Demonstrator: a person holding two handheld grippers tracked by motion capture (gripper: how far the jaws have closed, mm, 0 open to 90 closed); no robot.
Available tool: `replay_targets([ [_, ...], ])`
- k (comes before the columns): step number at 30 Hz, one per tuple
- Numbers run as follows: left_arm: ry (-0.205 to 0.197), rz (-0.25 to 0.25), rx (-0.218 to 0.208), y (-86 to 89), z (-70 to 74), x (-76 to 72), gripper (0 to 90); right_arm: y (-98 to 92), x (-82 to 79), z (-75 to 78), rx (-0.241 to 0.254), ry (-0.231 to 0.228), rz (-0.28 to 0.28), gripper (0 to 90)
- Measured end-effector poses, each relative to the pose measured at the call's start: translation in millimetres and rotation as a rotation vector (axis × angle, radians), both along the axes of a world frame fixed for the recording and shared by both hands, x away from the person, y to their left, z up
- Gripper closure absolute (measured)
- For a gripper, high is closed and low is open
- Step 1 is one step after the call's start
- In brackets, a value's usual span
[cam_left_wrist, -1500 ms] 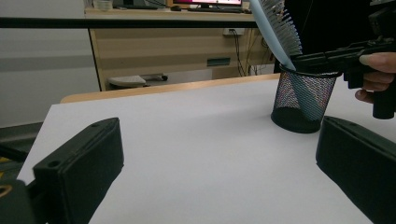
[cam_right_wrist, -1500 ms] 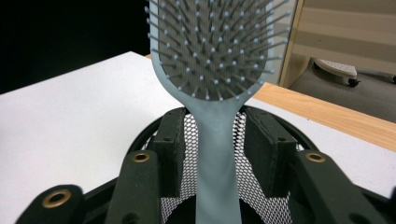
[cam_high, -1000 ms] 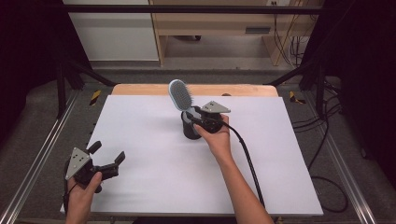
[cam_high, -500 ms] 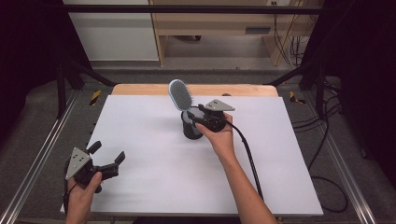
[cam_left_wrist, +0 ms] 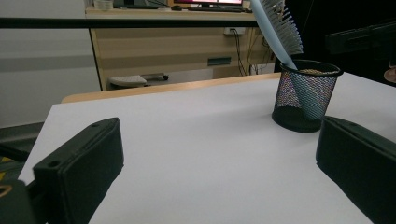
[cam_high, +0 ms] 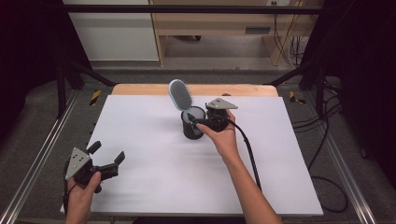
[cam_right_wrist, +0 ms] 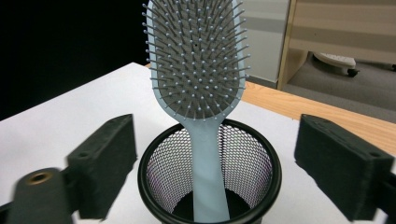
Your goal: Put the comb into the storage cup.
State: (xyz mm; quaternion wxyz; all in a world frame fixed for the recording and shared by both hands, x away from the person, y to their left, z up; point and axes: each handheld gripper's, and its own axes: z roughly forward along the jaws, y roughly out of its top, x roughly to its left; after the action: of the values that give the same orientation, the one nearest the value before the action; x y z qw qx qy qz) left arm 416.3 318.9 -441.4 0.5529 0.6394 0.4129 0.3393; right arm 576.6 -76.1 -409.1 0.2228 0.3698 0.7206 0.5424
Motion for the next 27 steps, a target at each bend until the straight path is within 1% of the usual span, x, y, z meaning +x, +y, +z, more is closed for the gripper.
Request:
replay_targets([
  [3, -0.001, -0.001, 0.001, -0.3, 0.1, -0.1, 0.9, -2.7, -0.9, 2.1, 0.004, 0.009, 0.003, 9.0],
  [7, 0.0, -0.001, 0.002, -0.3, -0.1, 0.2, 0.9, -7.2, -3.7, 4.4, 0.013, 0.003, -0.001, 7.3],
  [14, 0.001, -0.002, 0.005, -1.1, -0.3, 0.4, 0.9, -18.2, -9.5, 6.2, -0.007, -0.012, -0.019, 6.5],
  [18, 0.001, -0.001, 0.006, -1.4, -0.4, 0.6, 0.9, -25.0, -13.3, 9.1, -0.022, -0.015, -0.016, 6.0],
  [21, 0.002, -0.002, 0.007, -2.0, -0.7, 0.7, 0.9, -30.1, -16.5, 12.2, -0.02, -0.027, -0.019, 5.9],
  [27, 0.004, -0.004, 0.011, -2.6, -0.9, 0.8, 0.9, -41.3, -22.9, 16.7, -0.017, -0.025, -0.023, 5.5],
])
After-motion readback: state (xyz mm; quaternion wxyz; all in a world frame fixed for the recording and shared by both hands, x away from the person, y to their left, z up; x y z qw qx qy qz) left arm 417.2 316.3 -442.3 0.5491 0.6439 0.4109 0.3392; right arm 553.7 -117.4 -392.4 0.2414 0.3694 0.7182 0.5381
